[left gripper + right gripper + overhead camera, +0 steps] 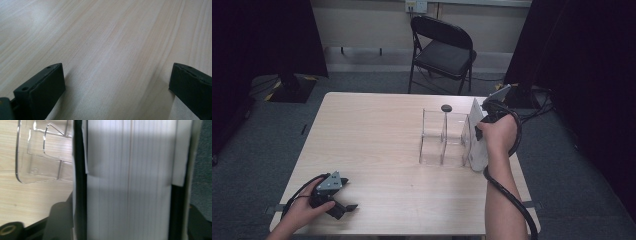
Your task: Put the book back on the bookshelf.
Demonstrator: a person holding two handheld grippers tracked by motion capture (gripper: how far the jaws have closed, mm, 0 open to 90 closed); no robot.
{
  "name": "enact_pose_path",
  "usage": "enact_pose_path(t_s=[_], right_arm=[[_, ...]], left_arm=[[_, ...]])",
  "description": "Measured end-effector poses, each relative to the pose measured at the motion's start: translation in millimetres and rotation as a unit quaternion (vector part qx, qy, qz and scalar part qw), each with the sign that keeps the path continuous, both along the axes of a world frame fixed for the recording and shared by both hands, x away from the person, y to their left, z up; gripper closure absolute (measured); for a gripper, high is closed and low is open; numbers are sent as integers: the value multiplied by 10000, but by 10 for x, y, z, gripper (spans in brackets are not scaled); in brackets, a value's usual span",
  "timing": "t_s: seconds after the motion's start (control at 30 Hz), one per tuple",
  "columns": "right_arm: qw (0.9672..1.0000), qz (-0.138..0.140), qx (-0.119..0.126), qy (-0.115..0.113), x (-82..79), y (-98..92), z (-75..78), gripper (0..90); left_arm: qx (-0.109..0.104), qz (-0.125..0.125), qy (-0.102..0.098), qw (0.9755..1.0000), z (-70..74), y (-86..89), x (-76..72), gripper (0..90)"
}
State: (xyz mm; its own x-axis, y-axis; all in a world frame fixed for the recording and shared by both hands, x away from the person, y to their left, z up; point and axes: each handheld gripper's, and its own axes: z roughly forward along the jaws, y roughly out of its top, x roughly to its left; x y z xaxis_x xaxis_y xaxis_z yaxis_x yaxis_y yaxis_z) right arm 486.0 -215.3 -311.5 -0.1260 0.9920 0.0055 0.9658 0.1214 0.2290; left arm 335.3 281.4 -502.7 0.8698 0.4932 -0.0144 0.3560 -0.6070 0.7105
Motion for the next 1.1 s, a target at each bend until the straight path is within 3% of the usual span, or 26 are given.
enact_pose_path(t_s=[0.53, 1.1], right_arm=[[9996, 239, 6, -157, -162, 8, 41, 313], [9994, 310, 86, -107, -328, -62, -27, 243]], left_arm=[[-61, 12, -23, 10000, -9, -4, -1, 0], [-43, -2, -28, 10000, -8, -1, 1, 0]])
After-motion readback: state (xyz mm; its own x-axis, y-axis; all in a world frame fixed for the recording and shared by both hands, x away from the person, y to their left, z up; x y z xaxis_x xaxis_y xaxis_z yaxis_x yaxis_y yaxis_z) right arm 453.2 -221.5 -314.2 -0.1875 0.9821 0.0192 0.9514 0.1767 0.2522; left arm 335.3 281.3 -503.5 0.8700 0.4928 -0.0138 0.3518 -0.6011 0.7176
